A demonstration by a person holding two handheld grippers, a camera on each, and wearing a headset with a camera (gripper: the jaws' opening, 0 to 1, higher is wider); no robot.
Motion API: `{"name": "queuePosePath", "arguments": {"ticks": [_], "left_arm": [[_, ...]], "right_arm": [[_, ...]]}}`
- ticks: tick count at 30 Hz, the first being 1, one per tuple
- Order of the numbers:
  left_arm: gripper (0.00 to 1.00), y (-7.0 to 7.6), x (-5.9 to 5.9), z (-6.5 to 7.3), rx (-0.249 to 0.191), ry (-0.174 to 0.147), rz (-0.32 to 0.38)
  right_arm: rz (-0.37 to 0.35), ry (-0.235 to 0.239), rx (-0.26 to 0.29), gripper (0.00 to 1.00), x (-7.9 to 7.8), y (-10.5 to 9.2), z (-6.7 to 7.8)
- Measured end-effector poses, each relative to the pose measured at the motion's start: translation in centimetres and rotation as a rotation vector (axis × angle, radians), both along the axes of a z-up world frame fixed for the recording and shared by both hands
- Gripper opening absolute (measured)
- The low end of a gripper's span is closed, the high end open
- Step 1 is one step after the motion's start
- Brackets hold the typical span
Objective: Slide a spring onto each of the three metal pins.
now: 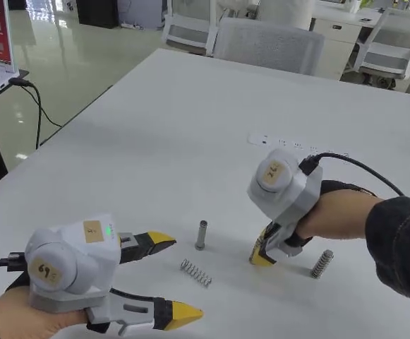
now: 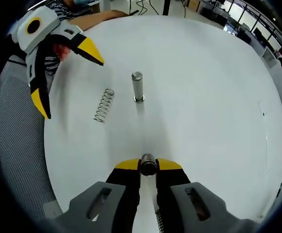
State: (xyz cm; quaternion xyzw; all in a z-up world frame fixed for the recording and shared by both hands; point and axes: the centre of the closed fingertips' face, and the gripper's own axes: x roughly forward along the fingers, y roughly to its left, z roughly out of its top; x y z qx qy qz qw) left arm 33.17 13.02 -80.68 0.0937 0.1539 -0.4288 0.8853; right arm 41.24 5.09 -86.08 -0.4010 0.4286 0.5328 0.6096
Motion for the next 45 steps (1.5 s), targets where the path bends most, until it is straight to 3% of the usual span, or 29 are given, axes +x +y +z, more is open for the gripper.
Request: {"name": "queuePosePath", "arguments": {"ticks": [19,32,45], "left_arm": [[0.6,-0.1,0.0,0.1,0.004,-0.002,-0.004],[0.6,-0.1,0.0,0.2,0.005,-0.008,-0.004],[0.6,0.0,-0.1,0.4,0.011,-0.015,-0.003]], "right_arm": [[-0.038,-0.021,0.027,0.14,-0.4,-1.5,0.8],[-0.049,-0.001,0.059,0.14,-2.5,-1.5,1.7],[0.0,0.015,0.093,0.14,-5.2,0.6,2.5]]}}
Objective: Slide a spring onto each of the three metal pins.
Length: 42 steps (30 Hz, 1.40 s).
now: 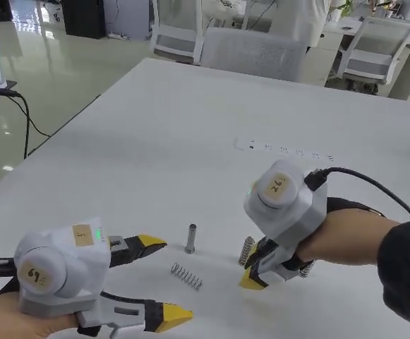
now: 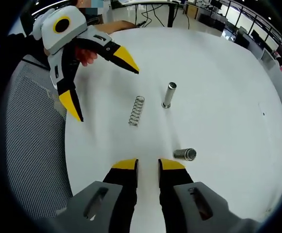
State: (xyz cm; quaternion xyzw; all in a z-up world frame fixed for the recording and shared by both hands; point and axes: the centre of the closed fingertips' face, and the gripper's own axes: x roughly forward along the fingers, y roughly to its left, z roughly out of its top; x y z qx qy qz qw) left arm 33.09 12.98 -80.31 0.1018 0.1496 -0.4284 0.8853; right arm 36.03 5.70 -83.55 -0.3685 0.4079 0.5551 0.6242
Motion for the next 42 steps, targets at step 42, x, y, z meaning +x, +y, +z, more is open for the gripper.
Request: {"name": "queuePosePath", "arguments": {"ticks": [42], "left_arm": [[0.59,0.3,-0.4,-0.2,0.009,0.005,-0.003]], "right_arm": [[0.016,0.001,0.036,0.13,-1.0,6.6,-2.2]]}}
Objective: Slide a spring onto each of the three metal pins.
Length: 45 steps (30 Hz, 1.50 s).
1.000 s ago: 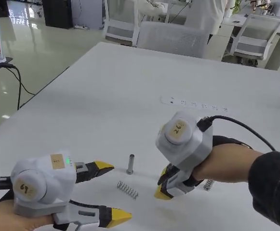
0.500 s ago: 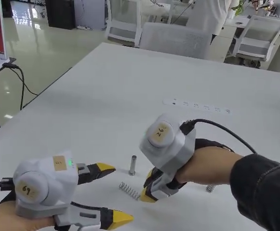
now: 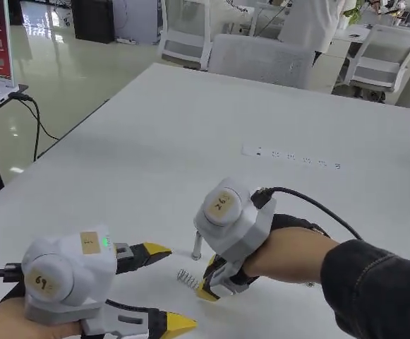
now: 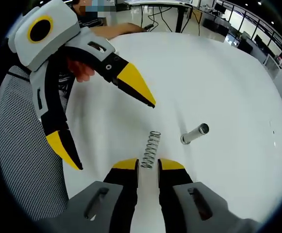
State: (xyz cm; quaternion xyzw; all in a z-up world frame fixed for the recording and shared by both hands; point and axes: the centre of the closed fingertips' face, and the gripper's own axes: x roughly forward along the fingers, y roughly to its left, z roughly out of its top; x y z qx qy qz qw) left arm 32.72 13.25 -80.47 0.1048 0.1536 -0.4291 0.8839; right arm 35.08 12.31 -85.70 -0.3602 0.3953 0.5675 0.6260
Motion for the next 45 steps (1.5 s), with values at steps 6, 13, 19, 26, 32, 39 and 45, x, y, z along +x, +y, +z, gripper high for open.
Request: {"name": "queuePosePath", "arguments": {"ticks": [6,13,19,26,32,39,45], "left_arm": [[0.58,0.1,0.0,-0.1,0.002,0.002,0.001],[0.58,0.0,0.0,-0.1,0.001,0.004,-0.001],[0.57,0.0,0.1,-0.3,0.003,0.002,0.0],[0.57,0.0,0.0,-0.3,0.009,0.0,-0.004],[0.55,-0.5,0.0,0.0,0.016,-0.008,-0.018],[0.51,-1.1,-0.2,0.2,0.021,-0.02,-0.038],[0.48,-1.5,-0.3,0.4,0.028,-0.033,-0.056]], "right_arm": [[-0.016,-0.003,-0.012,0.13,0.2,0.0,-0.6],[-0.022,-0.005,-0.021,0.09,0.2,-0.2,-1.0],[-0.004,-0.009,-0.03,0.08,0.1,-0.5,-0.8],[0.004,0.003,-0.033,0.08,-0.4,-1.0,0.3],[0.029,0.006,-0.041,0.08,-0.9,-1.7,1.5],[0.045,0.018,-0.038,0.08,-1.7,-2.4,3.3],[0.062,0.033,-0.041,0.08,-2.5,-2.8,4.3]]}}
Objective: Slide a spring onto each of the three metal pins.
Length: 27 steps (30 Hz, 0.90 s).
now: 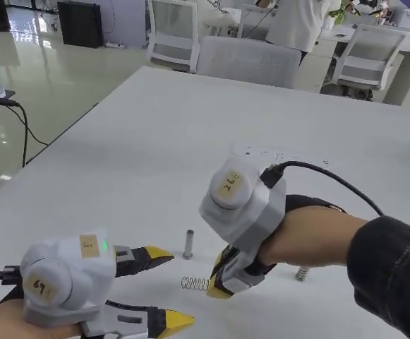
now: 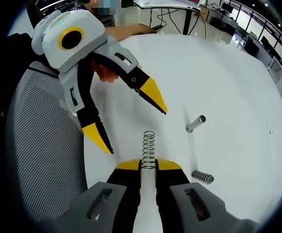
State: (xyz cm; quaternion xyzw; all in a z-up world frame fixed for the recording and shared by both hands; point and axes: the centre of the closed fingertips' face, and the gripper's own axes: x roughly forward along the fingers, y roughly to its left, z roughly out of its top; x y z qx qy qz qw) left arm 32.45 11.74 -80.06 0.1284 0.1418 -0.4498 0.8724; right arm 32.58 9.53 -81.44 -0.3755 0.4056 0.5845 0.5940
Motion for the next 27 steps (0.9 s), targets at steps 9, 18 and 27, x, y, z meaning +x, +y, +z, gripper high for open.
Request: {"name": "queuePosePath", "arguments": {"ticks": [9,18,27], "left_arm": [[0.32,-0.7,-0.4,0.5,0.016,-0.044,-0.04],[0.17,-1.1,-0.6,0.7,0.028,-0.074,-0.065],[0.1,-1.3,-0.8,0.2,0.062,-0.08,-0.082]], "right_arm": [[0.018,0.015,-0.002,0.08,-1.0,0.0,0.8],[0.023,0.025,-0.011,0.08,-1.5,-0.1,1.0],[0.021,0.032,-0.007,0.08,-1.9,-0.1,1.4]]}}
